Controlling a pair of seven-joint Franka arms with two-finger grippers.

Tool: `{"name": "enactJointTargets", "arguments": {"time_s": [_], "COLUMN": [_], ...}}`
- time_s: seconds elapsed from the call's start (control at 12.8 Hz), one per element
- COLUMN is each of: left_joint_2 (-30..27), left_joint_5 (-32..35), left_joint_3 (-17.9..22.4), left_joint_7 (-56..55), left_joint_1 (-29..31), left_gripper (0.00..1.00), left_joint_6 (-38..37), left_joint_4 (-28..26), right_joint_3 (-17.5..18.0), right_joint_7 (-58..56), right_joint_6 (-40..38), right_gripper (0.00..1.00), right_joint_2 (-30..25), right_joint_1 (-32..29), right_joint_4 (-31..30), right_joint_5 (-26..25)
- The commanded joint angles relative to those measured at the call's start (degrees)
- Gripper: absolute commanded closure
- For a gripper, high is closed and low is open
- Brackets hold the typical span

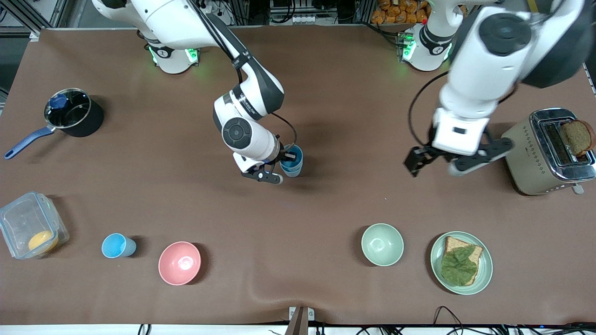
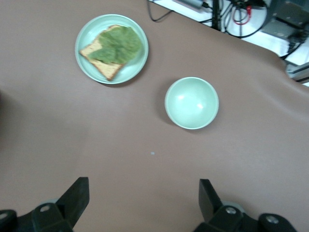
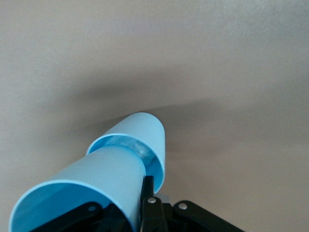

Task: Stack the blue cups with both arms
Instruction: 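Lower the stacked cups onto the table and open the right gripper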

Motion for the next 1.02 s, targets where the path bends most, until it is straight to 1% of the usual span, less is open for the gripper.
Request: {"name": "enactJointTargets", "arguments": {"time_s": [0.0, 0.08, 0.16, 0.23, 0.31, 0.39, 0.47, 0.55, 0.7, 0.78, 0.94], "left_joint_2": [-2.1, -2.8, -3.3, -4.0, -4.9, -6.3, -6.5, -6.9, -7.8, -8.6, -9.8], "left_joint_5": [-1.6, -1.7, -3.4, -5.4, -7.6, -8.5, -8.5, -8.5, -8.8, -9.5, -11.6], "left_joint_3": [-0.5, -0.4, -1.1, -1.2, 0.3, 3.2, 4.8, 5.6, 7.2, 8.3, 12.1], "left_joint_7": [4.3, 6.9, 10.2, 12.8, 15.0, 17.2, 19.4, 22.0, 27.2, 28.9, 32.5], "left_joint_1": [2.8, 3.9, 7.0, 8.7, 8.7, 7.7, 7.0, 6.9, 6.9, 6.6, 4.3], "left_gripper": [0.00, 0.00, 0.00, 0.00, 0.00, 0.00, 0.00, 0.00, 0.00, 0.00, 0.00], "left_joint_6": [-3.8, -4.6, -5.1, -5.1, -5.8, -6.8, -8.6, -9.9, -11.5, -12.3, -14.3], "left_joint_4": [1.3, 1.4, 1.4, 1.4, 1.4, 0.9, 0.9, 0.9, 0.8, 0.8, 0.8], "right_joint_3": [-0.6, -0.7, -0.8, -1.1, -2.2, -3.6, -5.3, -6.8, -11.0, -13.2, -17.6], "right_joint_7": [0.8, 0.9, 0.8, 0.8, 0.5, -0.1, -1.4, -5.3, -15.8, -20.5, -28.3], "right_joint_6": [-0.8, -1.3, -2.1, -4.0, -6.6, -8.8, -11.8, -15.3, -21.7, -23.2, -25.9], "right_gripper": [0.68, 0.01, 0.00, 0.00, 0.00, 0.00, 0.00, 0.00, 0.00, 0.00, 0.00], "right_joint_2": [0.5, 0.4, 0.1, -0.4, -2.1, -3.9, -6.1, -8.4, -11.7, -13.0, -16.6], "right_joint_1": [0.7, 0.4, 0.0, -0.2, -0.4, -0.7, -1.3, -2.2, -4.9, -5.9, -7.6], "right_joint_4": [1.0, 1.0, 1.0, 1.1, 1.1, 1.2, 1.2, 1.0, 0.9, 0.7, -0.4], "right_joint_5": [0.1, 0.0, 0.1, 0.0, 0.0, 0.0, 0.0, -0.2, -1.2, -2.0, -3.2]}}
